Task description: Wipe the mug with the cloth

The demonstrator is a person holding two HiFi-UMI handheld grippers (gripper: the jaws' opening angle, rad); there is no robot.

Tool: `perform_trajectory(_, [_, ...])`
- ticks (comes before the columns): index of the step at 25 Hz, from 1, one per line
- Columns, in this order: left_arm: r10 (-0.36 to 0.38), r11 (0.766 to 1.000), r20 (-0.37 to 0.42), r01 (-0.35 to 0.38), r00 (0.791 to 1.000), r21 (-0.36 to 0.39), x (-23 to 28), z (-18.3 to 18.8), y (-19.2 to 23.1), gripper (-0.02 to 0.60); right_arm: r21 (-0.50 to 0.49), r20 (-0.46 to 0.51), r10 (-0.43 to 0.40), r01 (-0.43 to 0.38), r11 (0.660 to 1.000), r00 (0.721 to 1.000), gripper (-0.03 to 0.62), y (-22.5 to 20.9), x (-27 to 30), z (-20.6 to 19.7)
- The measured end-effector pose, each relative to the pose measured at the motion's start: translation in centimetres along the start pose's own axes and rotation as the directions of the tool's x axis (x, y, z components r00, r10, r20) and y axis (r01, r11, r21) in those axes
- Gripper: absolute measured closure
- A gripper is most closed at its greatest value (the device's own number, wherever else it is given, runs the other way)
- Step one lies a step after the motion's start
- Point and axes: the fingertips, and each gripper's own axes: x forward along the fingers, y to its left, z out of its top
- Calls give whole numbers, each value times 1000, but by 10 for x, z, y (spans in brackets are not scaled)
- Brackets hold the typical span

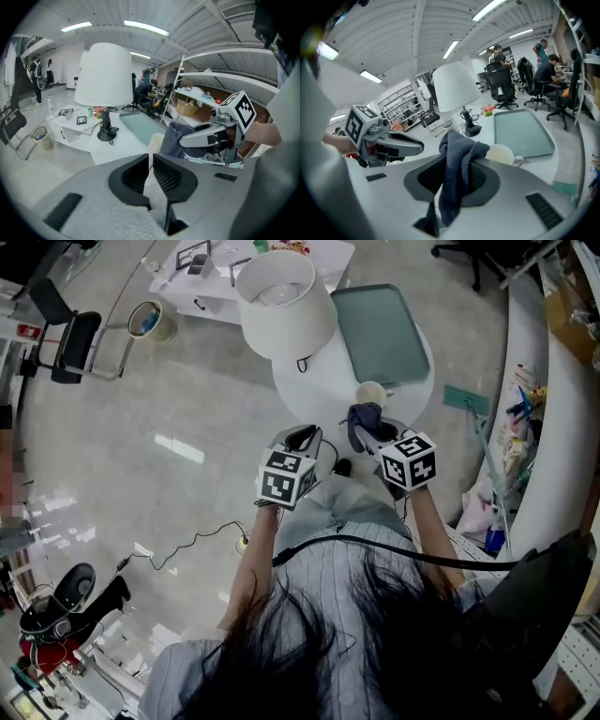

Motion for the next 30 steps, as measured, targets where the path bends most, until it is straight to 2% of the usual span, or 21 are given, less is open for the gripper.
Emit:
perform_trajectory(4, [33, 999, 5, -33, 999, -20, -25, -5, 13, 540, -24, -10, 16, -16, 1000, 1000, 508, 17, 4, 8])
perform_trajectory(9, [89, 995, 59, -86, 994, -45, -37, 0, 30, 540, -60, 0, 34, -34, 998, 999, 508, 31, 13, 15])
perform_trajectory(16, [118, 991, 64, -113, 991, -76, -45, -8, 25, 540, -90, -9, 38, -39, 995, 999, 508, 39, 6, 17])
perform_trajectory(20, [143, 984, 81, -133, 986, -115, -48, 3, 28, 540, -109, -45, 33, -38, 993, 998, 508, 35, 10, 20])
perform_trajectory(25, [157, 984, 93, -147, 983, -105, -45, 9, 25, 540, -100, -56, 53, -59, 993, 997, 508, 33, 11, 17])
perform_trajectory(30, [203, 970, 127, -182, 971, -158, -41, 15, 35, 540, -123, -81, 61, -71, 990, 995, 508, 22, 19, 12])
